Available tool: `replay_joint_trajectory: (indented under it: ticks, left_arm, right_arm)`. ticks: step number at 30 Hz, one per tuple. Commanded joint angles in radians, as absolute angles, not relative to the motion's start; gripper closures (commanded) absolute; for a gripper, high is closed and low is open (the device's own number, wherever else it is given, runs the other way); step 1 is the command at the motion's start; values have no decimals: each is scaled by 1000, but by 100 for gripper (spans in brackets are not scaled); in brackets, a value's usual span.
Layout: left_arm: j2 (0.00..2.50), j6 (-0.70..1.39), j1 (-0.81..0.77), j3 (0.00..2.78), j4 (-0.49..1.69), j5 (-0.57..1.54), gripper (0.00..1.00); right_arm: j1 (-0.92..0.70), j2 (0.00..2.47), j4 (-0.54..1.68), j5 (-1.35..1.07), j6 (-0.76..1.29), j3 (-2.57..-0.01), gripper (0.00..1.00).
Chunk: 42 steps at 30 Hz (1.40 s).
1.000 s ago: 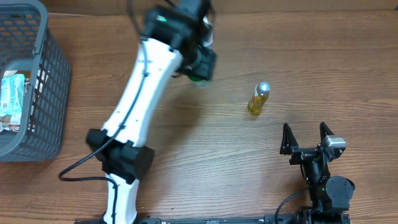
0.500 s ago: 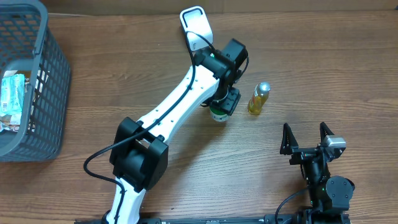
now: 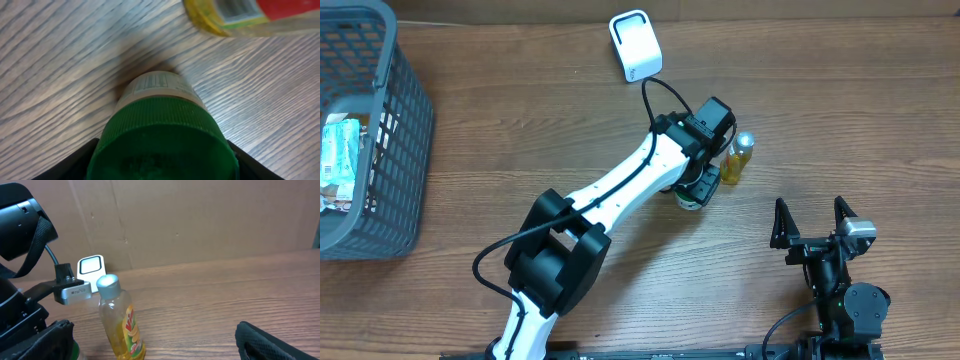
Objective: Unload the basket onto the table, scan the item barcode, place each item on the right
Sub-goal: 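Carry the green-capped jar out and place it beside the yellow bottle, then move the left gripper down to the small teal packet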
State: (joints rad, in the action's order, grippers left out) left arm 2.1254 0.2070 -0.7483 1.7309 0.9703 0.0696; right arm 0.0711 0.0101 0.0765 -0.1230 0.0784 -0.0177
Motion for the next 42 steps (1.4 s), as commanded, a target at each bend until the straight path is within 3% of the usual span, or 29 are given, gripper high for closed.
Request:
replay_joint_trajectory:
  ticks: [1, 4, 6, 7, 23, 32, 33, 34, 36, 37, 42]
  left_arm:
    - [2106, 202, -764, 1685, 953, 70, 50]
    - [2106, 203, -765, 1684, 955, 72, 33]
    - [2106, 203, -765, 1685, 957, 77, 4]
    - [2105, 202, -765, 1687, 960, 88, 0]
    - [1916, 218, -709, 2057, 1168, 101, 0]
    - [1795, 291, -540, 2078, 1330, 167, 1]
    - [1790, 289, -522, 2078, 1356, 173, 9]
    - [1787, 289, -504, 2078, 1384, 173, 28]
    - [1786, 301, -469, 2078, 1439, 173, 76]
    - [1787, 318, -455, 2078, 1468, 173, 96]
    - [1787, 346, -414, 2077, 1608, 172, 95]
  right_arm:
    - [66, 3, 73, -113, 82, -8, 0]
    - [66, 3, 73, -113, 83, -8, 0]
    - [66, 3, 73, -113, 82, -8, 0]
    - [66, 3, 73, -113, 82, -8, 0]
    - [66, 3, 73, -113, 82, -8, 0]
    - [66, 3, 73, -113, 83, -8, 0]
    - [66, 3, 73, -113, 83, -8, 0]
    - [66, 3, 73, -113, 82, -8, 0]
    - [66, 3, 73, -113, 82, -8, 0]
    - [66, 3, 73, -113, 82, -8, 0]
    - [66, 3, 73, -113, 82, -8, 0]
